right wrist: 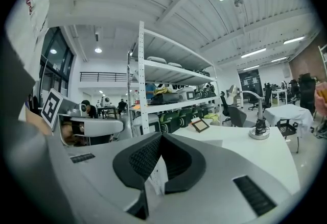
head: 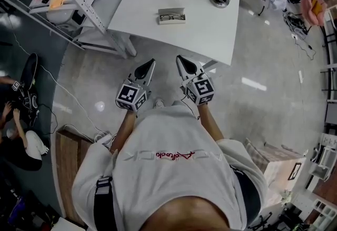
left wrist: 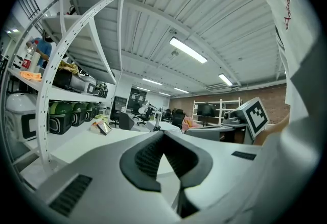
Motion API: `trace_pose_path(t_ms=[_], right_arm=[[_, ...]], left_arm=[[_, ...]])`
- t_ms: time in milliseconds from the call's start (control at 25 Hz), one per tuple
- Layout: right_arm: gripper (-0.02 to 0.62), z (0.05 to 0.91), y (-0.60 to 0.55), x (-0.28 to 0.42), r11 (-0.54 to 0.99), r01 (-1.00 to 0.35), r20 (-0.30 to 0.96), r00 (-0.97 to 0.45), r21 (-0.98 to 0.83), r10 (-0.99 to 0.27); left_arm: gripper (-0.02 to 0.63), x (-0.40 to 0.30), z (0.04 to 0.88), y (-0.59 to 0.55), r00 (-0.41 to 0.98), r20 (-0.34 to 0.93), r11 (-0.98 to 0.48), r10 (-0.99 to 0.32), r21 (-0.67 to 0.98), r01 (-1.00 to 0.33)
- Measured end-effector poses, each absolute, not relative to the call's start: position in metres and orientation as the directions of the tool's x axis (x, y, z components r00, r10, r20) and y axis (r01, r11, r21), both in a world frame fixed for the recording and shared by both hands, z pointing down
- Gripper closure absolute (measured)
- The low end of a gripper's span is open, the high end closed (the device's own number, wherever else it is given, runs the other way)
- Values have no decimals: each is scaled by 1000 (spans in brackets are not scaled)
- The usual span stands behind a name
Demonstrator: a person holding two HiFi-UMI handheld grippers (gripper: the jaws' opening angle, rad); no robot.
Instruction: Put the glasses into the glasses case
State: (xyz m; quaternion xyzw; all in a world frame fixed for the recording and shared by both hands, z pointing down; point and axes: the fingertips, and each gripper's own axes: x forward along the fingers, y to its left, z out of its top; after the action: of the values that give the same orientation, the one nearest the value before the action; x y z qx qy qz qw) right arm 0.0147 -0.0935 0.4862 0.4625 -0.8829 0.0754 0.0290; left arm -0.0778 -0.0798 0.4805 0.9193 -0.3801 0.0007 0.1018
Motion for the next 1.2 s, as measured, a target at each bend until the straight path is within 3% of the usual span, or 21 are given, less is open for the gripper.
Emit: trace_pose_path(t_ms=[1200], right_arm=[[578, 484, 74, 83, 553, -826, 97, -563, -112, -821]], left_arm=[[598, -7, 480, 95, 690, 89, -673, -718, 165, -721]])
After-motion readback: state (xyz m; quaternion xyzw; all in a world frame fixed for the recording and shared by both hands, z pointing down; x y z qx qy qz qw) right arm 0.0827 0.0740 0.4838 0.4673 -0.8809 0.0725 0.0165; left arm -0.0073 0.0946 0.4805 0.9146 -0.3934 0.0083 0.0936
